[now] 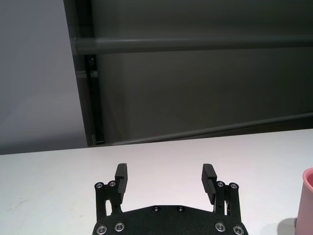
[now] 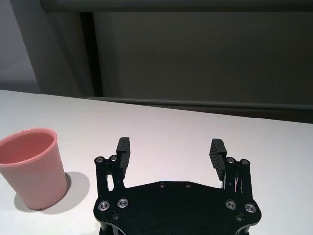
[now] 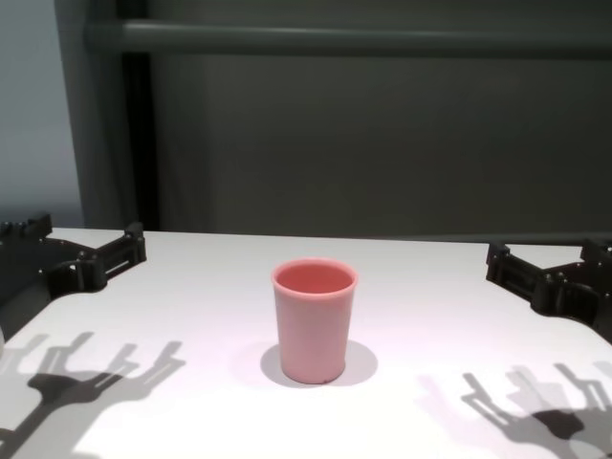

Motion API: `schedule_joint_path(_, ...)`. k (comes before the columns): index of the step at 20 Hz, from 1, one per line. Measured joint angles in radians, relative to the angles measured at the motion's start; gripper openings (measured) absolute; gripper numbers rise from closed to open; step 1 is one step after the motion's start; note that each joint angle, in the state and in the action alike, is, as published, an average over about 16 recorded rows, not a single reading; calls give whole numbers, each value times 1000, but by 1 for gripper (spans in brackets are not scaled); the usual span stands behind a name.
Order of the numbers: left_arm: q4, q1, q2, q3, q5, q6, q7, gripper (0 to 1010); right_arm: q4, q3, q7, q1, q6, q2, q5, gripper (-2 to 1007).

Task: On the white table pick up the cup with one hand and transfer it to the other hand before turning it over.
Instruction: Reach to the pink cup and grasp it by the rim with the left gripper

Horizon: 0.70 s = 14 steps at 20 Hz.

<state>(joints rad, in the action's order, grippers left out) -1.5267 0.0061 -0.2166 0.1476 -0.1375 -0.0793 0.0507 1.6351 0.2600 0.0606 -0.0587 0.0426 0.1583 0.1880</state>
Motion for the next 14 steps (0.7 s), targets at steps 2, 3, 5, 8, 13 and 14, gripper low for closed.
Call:
schedule_joint_path(2,0,0,0,0,0,0,0,1001,0,0,0,0,0,0,0,1002)
schedule_joint_path(3,0,0,0,0,0,0,0,1001,0,0,0,0,0,0,0,1002)
schedule_joint_path(5,0,0,0,0,0,0,0,1001,0,0,0,0,0,0,0,1002)
schedule_joint_path(8,0,0,0,0,0,0,0,1001,0,0,0,0,0,0,0,1002)
schedule_joint_path(13,0,0,0,0,0,0,0,1001,0,0,0,0,0,0,0,1002)
schedule_joint_path(14,0,0,0,0,0,0,0,1001,0,0,0,0,0,0,0,1002)
